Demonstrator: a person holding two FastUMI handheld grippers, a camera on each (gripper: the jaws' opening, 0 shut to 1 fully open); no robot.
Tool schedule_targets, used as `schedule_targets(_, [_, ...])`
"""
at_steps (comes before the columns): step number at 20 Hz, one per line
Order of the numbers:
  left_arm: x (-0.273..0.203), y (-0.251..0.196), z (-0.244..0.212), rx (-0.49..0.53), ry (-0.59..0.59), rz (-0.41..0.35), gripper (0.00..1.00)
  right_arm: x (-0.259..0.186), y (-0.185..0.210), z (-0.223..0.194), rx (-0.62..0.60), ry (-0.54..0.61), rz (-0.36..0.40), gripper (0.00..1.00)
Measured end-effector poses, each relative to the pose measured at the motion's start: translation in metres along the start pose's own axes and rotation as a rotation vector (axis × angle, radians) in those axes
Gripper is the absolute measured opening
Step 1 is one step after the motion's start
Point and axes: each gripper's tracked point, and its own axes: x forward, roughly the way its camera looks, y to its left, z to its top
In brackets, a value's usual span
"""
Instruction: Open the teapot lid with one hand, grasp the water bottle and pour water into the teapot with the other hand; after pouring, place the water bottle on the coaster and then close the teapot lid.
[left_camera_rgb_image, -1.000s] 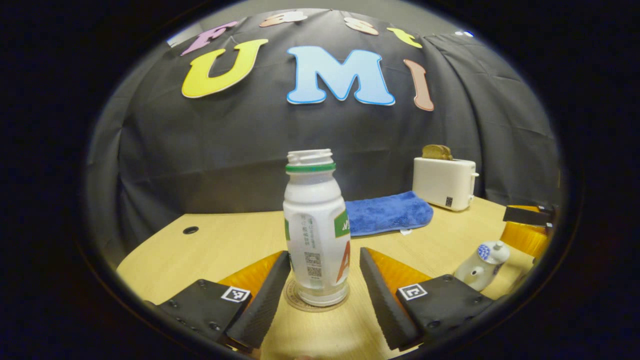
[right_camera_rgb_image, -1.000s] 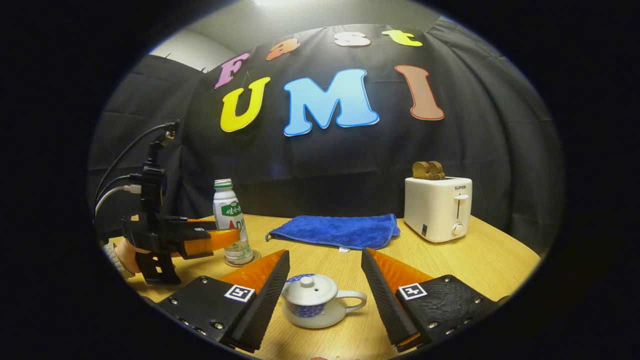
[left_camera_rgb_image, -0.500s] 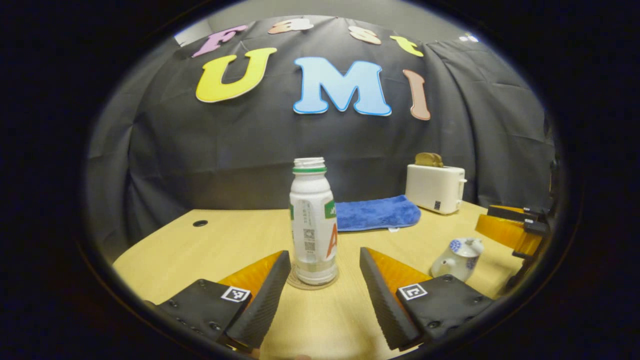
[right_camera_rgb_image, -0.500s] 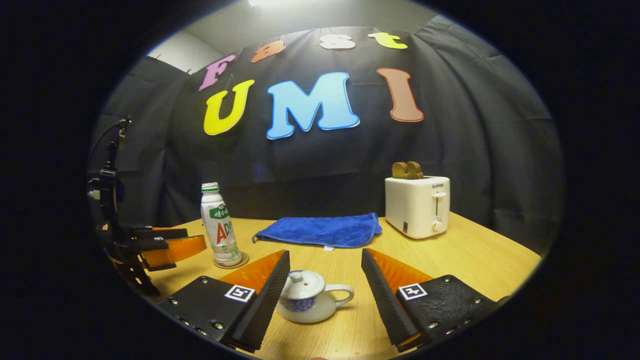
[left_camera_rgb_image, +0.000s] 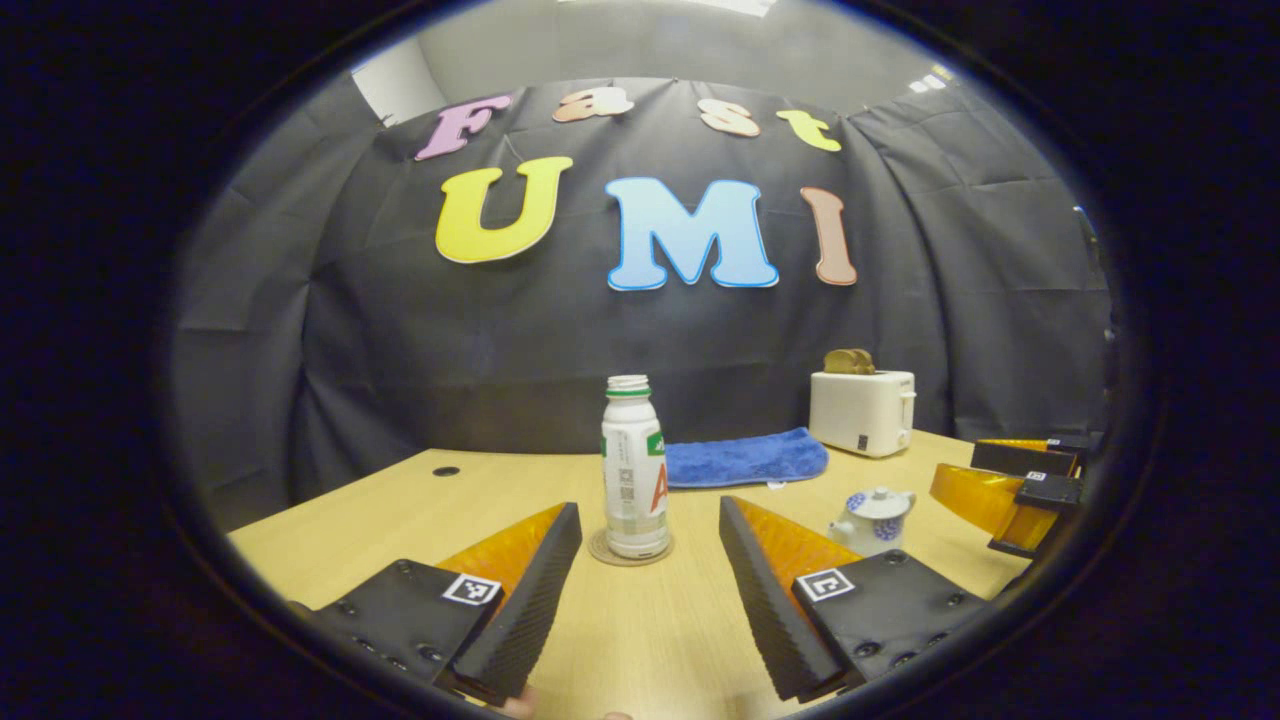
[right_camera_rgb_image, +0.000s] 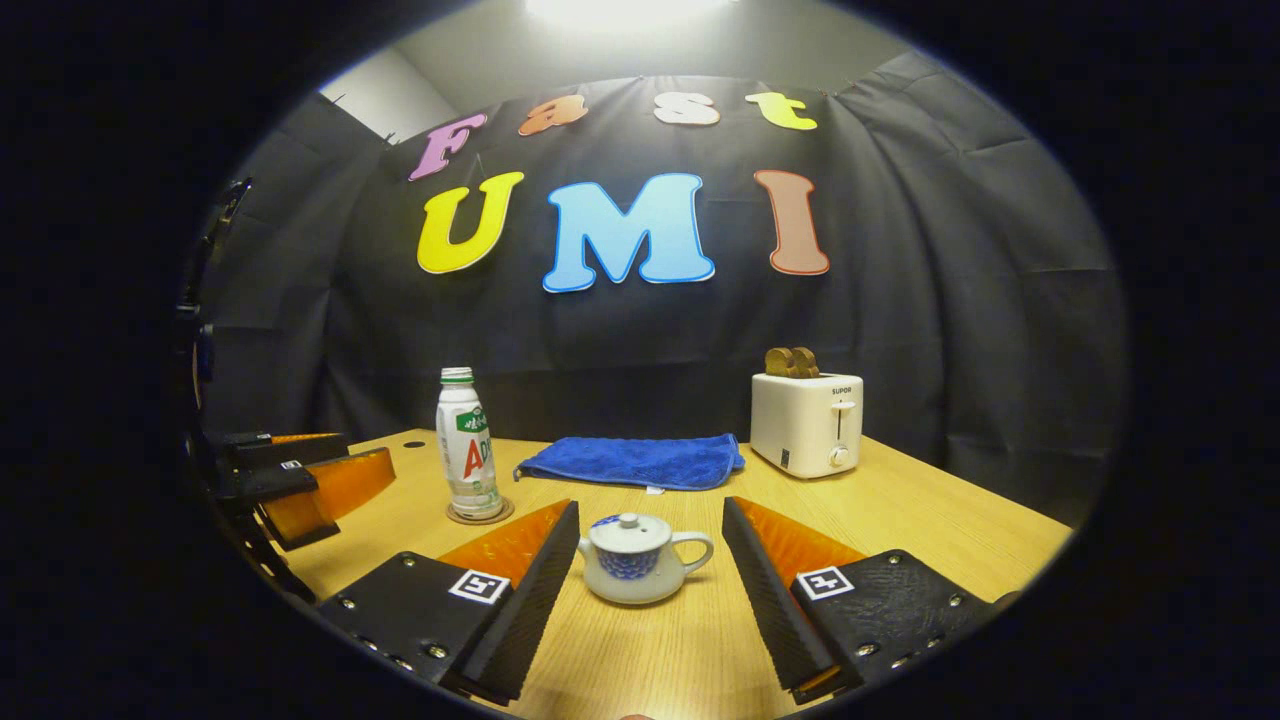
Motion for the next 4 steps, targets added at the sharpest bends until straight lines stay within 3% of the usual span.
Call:
schedule_targets(2, [-0.010, -0.012, -0.005, 0.010, 0.000, -0.007, 0.98, -0.009, 0.006, 0.001, -0.017, -0.012, 0.000, 0.89])
schedule_targets(3, [-0.014, -0.017, -0.009, 0.017, 0.000, -0.010, 0.92, -0.013, 0.008, 0.000, -0.026, -0.017, 0.000, 0.89])
schedule_targets(4, [-0.017, -0.022, -0.011, 0.026, 0.000, -0.013, 0.98, -0.016, 0.011, -0.002, -0.034, -0.021, 0.002, 0.89])
